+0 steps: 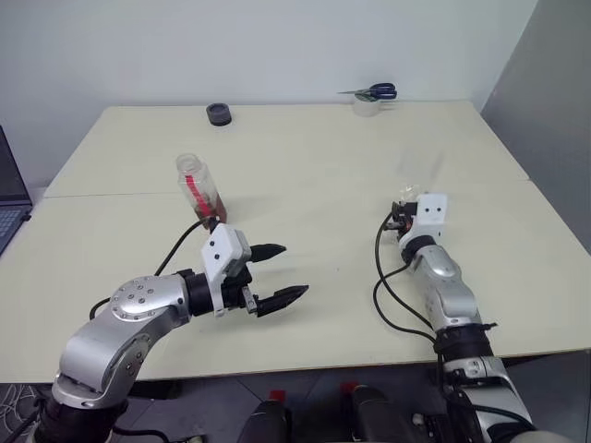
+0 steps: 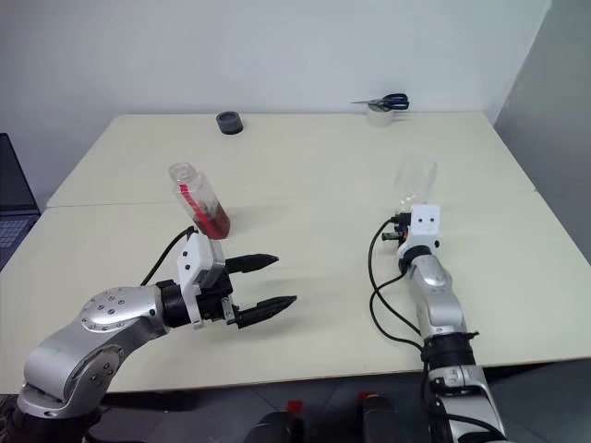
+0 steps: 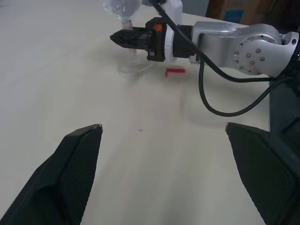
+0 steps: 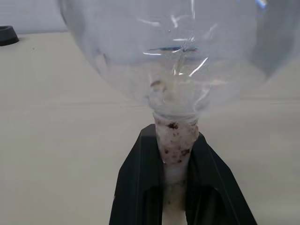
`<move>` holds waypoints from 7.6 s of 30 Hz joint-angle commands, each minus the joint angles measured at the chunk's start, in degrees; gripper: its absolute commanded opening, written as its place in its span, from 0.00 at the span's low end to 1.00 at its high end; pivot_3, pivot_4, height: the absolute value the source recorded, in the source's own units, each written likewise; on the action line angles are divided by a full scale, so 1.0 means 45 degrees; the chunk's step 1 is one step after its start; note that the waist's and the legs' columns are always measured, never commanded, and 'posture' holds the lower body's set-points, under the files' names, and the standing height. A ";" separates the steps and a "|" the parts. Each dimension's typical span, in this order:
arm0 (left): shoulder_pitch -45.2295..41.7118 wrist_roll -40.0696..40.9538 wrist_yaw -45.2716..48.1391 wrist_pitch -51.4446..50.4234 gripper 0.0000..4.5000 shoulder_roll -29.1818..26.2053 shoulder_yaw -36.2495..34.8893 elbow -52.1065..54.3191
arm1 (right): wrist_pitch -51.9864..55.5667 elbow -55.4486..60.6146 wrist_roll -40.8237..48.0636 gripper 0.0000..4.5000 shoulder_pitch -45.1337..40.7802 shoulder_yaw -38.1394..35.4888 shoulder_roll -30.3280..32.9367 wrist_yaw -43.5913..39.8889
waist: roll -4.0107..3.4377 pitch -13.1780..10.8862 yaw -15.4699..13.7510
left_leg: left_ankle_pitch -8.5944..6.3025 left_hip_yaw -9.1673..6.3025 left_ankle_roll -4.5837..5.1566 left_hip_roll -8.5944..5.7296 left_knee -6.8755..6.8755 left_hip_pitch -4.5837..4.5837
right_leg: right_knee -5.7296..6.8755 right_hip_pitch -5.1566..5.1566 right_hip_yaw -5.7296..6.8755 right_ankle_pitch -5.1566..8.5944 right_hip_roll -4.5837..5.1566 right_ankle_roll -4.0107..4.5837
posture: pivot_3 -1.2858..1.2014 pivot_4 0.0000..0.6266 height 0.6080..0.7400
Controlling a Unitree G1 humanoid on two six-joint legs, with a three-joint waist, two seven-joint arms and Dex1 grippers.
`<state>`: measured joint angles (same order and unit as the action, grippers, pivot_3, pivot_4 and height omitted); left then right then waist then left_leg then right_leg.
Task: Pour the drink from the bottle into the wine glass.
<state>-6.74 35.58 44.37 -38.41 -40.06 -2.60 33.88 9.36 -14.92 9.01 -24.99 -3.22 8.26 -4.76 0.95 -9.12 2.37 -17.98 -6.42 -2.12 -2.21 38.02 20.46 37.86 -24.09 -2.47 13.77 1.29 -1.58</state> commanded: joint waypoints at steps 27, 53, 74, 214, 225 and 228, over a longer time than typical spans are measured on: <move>0.1946 0.1391 -0.2090 -0.1029 1.00 -0.0035 -0.2405 0.2252 | -0.3669 -0.5238 -0.1293 0.05 -0.3953 0.1700 -0.2347 -0.2291 | -0.0031 -0.0026 0.0537 | -0.0013 0.0072 0.0018 0.0100 -0.0043 -0.0081 | 0.0034 -0.0009 -0.0023 -0.0002 -0.0077 0.0067 | 0.52 0.24 1.00; 0.6294 0.0042 -0.4011 0.1079 1.00 0.1989 -0.4931 0.2920 | -0.6852 -1.2561 -0.2439 0.05 -0.7137 0.1477 -0.4136 -0.2144 | -0.0032 -0.0025 0.0262 | -0.0015 0.0039 -0.0007 0.0062 -0.0032 -0.0058 | 0.0019 -0.0001 0.0004 0.0004 -0.0041 0.0078 | 0.52 0.24 1.00; 0.3808 -0.0094 -0.4732 0.0235 1.00 0.1664 -0.3514 0.2371 | -0.7104 -1.0659 -0.2002 0.99 -0.5269 0.1260 -0.3041 -0.3776 | -0.0033 -0.0026 0.0242 | -0.0009 0.0038 -0.0018 0.0064 -0.0032 -0.0055 | 0.0020 -0.0004 0.0004 0.0004 -0.0044 0.0078 | 0.52 0.24 1.00; -1.4282 -1.2363 -0.3227 1.5473 0.38 0.1744 0.3518 -2.1082 | 0.3817 0.9246 0.3662 1.00 -0.0267 0.0845 0.3538 -0.5330 | 0.0025 -0.0043 -0.0151 | -0.0001 0.0012 -0.0026 -0.0018 0.0013 0.0090 | -0.0002 -0.0082 0.0059 -0.0007 -0.0004 0.0039 | 0.52 0.24 1.00; -1.5066 -1.4351 -0.4948 1.6718 0.38 0.1388 0.4729 -2.1803 | 0.4039 0.9412 0.3742 1.00 -0.0368 0.0769 0.3441 -0.5211 | 0.0026 -0.0044 -0.0149 | -0.0001 0.0013 -0.0026 -0.0022 0.0015 0.0092 | 0.0012 -0.0094 0.0049 -0.0004 -0.0004 0.0035 | 0.52 0.24 1.00; -1.5329 -1.4775 -0.5371 1.6869 0.38 0.1254 0.4985 -2.2019 | 0.4104 0.9419 0.3761 1.00 -0.0440 0.0769 0.3436 -0.5200 | 0.0026 -0.0044 -0.0146 | -0.0001 0.0022 -0.0025 -0.0025 0.0015 0.0094 | 0.0015 -0.0097 0.0048 -0.0004 -0.0005 0.0034 | 0.52 0.24 1.00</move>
<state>-73.07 -30.19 22.40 36.31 -33.18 19.97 -65.83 27.99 24.72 25.50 -25.56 1.25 23.83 -28.51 1.07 -9.31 1.71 -17.99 -6.32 -2.23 -2.32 38.08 20.88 37.94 -24.53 -2.26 13.75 1.27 -1.43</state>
